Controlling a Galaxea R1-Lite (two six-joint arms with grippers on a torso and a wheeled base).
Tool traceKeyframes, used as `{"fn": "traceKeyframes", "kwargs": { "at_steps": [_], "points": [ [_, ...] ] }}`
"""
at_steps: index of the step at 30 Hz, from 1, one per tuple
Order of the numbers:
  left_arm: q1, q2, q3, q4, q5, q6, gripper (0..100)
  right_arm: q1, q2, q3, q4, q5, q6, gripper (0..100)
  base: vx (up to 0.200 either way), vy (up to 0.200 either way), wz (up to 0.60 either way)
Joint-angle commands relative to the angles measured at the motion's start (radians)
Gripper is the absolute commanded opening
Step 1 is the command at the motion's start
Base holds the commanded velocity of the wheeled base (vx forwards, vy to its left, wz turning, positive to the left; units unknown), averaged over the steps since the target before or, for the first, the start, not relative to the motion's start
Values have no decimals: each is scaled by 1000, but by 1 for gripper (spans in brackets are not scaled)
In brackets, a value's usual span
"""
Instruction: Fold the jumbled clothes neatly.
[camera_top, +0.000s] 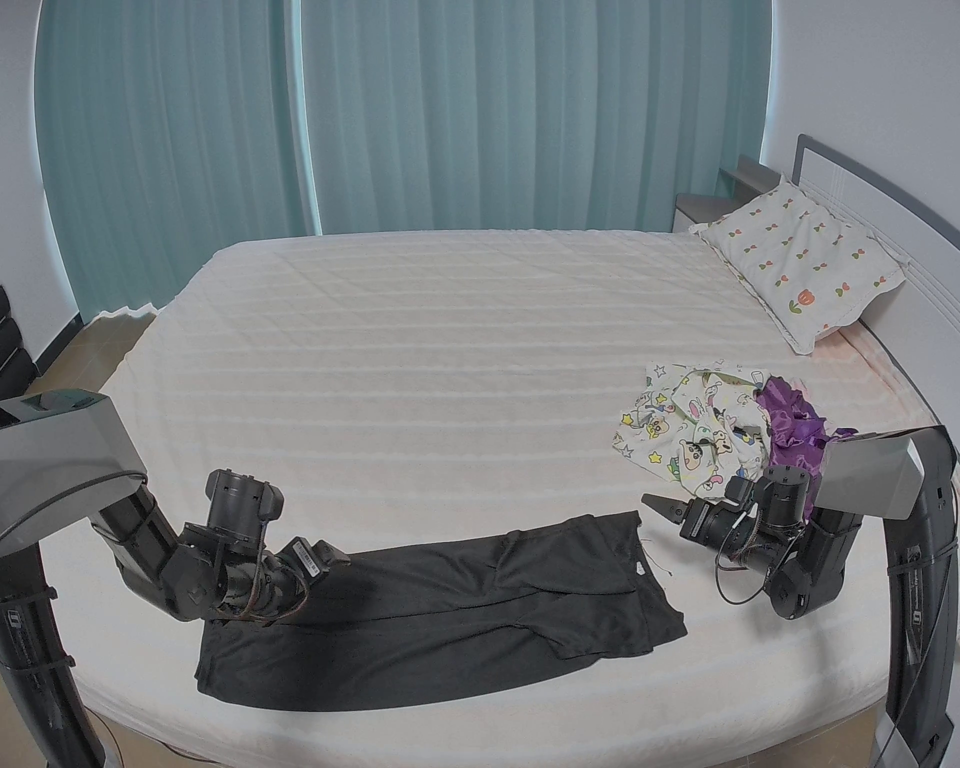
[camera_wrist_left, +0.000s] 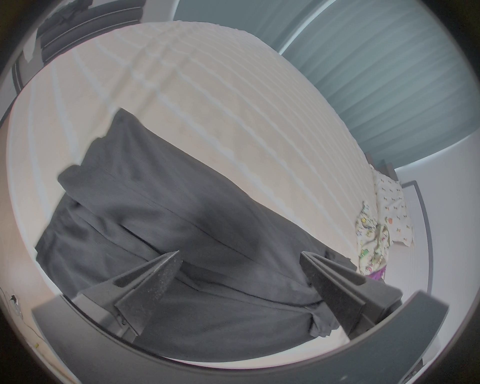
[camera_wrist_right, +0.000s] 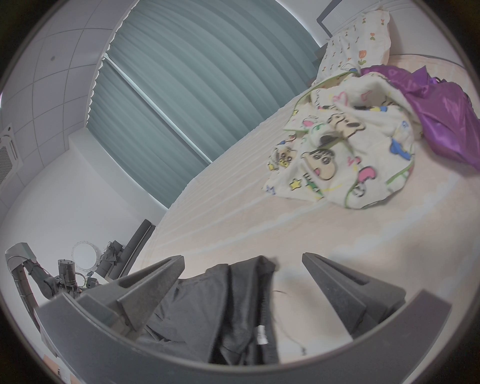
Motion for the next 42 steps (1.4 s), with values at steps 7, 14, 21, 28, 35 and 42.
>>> {"fn": "traceKeyframes", "kwargs": {
  "at_steps": [7,14,21,28,35,42],
  "points": [
    [143,14,84,-6,-6,239,100,6,0,7,-3,0,0,100,0,0,0],
    [259,5,134,-48,-44,379,100,8,0,7,-1,0,0,100,0,0,0],
    [344,29,150,-52,-58,518,100,8,1,7,-1,0,0,100,0,0,0],
    [345,113,174,-164,-77,525,100,8,1,7,-1,0,0,100,0,0,0],
    [342,224,263,-429,-67,604,100,8,1,7,-1,0,0,100,0,0,0],
    [319,230,308,-492,-69,615,100,8,0,7,-1,0,0,100,0,0,0]
  ]
}}
